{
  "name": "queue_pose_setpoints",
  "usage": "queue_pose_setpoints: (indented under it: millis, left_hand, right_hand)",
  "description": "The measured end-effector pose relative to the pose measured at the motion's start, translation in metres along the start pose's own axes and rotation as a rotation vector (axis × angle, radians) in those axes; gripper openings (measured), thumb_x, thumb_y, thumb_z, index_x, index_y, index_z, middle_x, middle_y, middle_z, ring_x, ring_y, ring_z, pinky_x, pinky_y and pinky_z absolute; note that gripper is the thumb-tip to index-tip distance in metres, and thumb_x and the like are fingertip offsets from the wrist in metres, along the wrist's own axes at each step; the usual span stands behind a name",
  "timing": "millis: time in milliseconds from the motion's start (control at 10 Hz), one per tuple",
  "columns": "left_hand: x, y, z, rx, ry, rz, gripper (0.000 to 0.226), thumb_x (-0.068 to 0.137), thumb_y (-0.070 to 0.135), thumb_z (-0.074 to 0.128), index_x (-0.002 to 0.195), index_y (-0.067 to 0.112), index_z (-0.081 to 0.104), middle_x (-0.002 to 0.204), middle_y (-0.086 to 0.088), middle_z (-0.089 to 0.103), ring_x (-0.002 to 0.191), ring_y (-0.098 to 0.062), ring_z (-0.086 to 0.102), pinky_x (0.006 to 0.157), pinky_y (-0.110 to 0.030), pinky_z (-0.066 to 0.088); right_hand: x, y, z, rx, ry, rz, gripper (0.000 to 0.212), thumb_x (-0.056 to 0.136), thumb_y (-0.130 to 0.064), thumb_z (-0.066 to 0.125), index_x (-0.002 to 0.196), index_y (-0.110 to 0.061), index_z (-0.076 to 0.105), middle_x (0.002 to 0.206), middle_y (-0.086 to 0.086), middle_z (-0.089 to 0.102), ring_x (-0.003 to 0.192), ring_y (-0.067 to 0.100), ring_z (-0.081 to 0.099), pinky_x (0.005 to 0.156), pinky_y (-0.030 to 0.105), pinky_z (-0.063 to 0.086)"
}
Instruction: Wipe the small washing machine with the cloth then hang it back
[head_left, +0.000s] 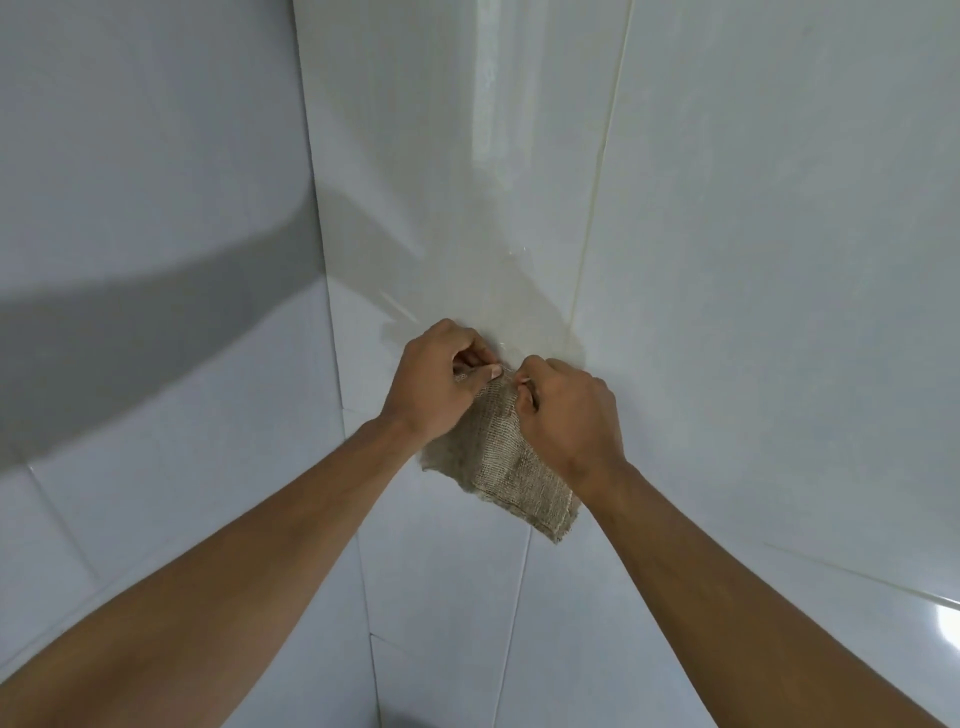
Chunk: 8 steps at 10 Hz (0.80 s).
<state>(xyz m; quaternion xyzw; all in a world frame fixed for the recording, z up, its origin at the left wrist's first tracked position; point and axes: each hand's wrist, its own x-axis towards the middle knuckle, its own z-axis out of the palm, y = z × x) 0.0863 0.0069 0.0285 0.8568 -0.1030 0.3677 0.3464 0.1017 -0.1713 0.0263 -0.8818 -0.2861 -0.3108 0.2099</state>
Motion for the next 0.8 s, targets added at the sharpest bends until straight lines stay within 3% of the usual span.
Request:
queue_pose_setpoints:
  millis: [100, 300, 500, 600, 800]
  left_hand:
    - [-0.008, -0.009, 0.003, -0.003, 0.002, 0.039, 0.015, 0.084, 0.015, 0.081, 0.098, 0.013, 0.074, 0.097, -0.002, 0.064, 0.085, -0.006, 0.066, 0.078, -0.015, 0.054]
    - [-0.029, -0.009, 0.017, -0.005, 0.077, -0.013, 0.011, 0.09, 0.019, 0.074, 0.099, 0.014, 0.073, 0.101, 0.0, 0.064, 0.086, -0.007, 0.067, 0.082, -0.023, 0.058]
    - [-0.066, 0.002, 0.039, -0.068, 0.172, -0.166, 0.026, 0.09, 0.03, 0.067, 0.113, 0.022, 0.074, 0.11, 0.006, 0.071, 0.105, -0.013, 0.067, 0.092, -0.039, 0.056]
    - [-0.078, 0.006, 0.041, -0.112, 0.133, -0.217, 0.029, 0.089, 0.024, 0.07, 0.118, 0.022, 0.073, 0.115, 0.005, 0.07, 0.109, -0.015, 0.064, 0.096, -0.037, 0.054]
    - [-0.1, 0.009, 0.025, -0.05, 0.112, -0.265, 0.035, 0.085, 0.032, 0.067, 0.12, 0.028, 0.067, 0.12, 0.007, 0.066, 0.114, -0.015, 0.059, 0.098, -0.035, 0.051]
  right_hand:
    - [-0.004, -0.003, 0.006, 0.017, -0.013, 0.028, 0.017, 0.095, -0.022, 0.055, 0.1, -0.019, 0.07, 0.087, 0.001, 0.074, 0.074, 0.03, 0.069, 0.066, 0.04, 0.057]
    - [-0.012, -0.015, 0.016, 0.274, 0.001, 0.312, 0.01, 0.09, -0.029, 0.064, 0.094, -0.026, 0.073, 0.079, -0.007, 0.075, 0.076, 0.019, 0.071, 0.071, 0.037, 0.059]
    - [-0.036, -0.029, 0.032, 0.553, 0.037, 0.52, 0.016, 0.093, -0.027, 0.065, 0.105, -0.024, 0.076, 0.092, -0.009, 0.076, 0.084, 0.009, 0.071, 0.082, 0.036, 0.061]
    - [-0.053, -0.028, 0.039, 0.613, -0.04, 0.543, 0.019, 0.095, -0.03, 0.064, 0.109, -0.026, 0.077, 0.103, -0.012, 0.076, 0.082, 0.018, 0.075, 0.082, 0.042, 0.062]
    - [-0.086, -0.022, 0.029, 0.509, -0.021, 0.546, 0.016, 0.094, -0.027, 0.065, 0.104, -0.027, 0.078, 0.112, -0.007, 0.07, 0.091, 0.019, 0.072, 0.089, 0.034, 0.056]
